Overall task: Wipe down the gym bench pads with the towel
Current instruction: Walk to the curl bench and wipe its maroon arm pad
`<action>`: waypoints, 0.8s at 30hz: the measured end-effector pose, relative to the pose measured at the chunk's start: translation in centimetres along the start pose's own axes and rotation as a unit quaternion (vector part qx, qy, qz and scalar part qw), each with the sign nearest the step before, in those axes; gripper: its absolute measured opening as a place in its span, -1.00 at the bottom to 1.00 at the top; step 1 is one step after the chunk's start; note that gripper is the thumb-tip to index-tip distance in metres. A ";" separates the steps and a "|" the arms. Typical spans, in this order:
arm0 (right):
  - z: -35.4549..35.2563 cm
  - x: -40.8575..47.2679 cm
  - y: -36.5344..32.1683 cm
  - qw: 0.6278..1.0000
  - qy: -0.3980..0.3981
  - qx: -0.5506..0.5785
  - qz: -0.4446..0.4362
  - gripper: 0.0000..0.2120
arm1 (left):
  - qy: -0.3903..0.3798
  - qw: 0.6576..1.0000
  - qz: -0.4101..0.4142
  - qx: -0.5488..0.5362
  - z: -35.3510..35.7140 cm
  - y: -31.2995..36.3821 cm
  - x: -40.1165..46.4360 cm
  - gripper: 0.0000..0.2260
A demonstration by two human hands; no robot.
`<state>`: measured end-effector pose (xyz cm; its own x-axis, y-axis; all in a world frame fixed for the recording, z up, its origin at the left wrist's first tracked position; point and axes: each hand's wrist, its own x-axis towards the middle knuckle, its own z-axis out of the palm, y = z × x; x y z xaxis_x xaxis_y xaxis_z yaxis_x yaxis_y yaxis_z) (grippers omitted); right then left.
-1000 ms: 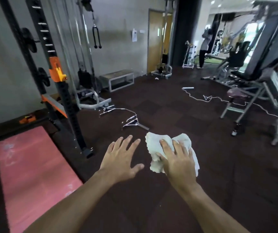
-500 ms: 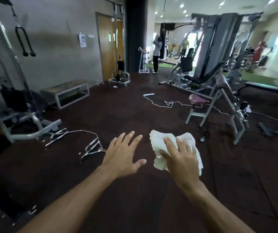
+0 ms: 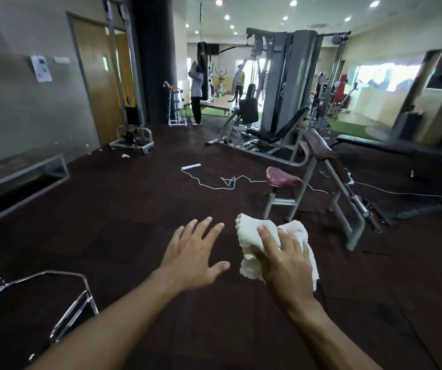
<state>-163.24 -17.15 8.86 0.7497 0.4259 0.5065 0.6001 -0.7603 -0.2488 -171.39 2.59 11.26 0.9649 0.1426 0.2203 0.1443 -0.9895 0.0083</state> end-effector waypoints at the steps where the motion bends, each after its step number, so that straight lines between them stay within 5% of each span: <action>1: 2.2 3.1 0.7 1.000 -0.004 0.004 -0.002 -0.53 | -0.001 1.000 -0.005 -0.006 1.1 -1.3 3.0 -0.22; 6: 9.9 17.9 3.3 1.000 -0.031 -0.004 0.004 -0.43 | -0.001 0.999 -0.031 -0.028 3.1 -7.5 17.6 -0.22; 10: 14.9 28.1 5.2 0.998 -0.058 -0.007 0.001 -0.08 | -0.004 0.999 -0.037 -0.035 4.5 -12.1 28.6 -0.23; 15: 23.3 40.9 8.4 0.999 -0.035 -0.026 -0.002 -0.03 | 0.011 0.999 -0.031 -0.039 9.0 -17.5 43.0 -0.22; 21: 32.6 57.2 12.2 1.000 -0.008 -0.029 -0.006 -0.10 | -0.008 0.999 0.002 -0.033 14.5 -23.9 63.0 -0.21; 24: 35.5 64.7 16.0 0.998 -0.006 -0.044 0.054 -0.39 | -0.018 0.998 0.045 -0.040 15.8 -24.2 73.2 -0.21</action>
<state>-95.23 15.67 8.34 0.8123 0.3443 0.4708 0.4889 -0.8421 -0.2276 -100.75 37.31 11.75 0.9806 0.0527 0.1887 0.0405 -0.9969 0.0679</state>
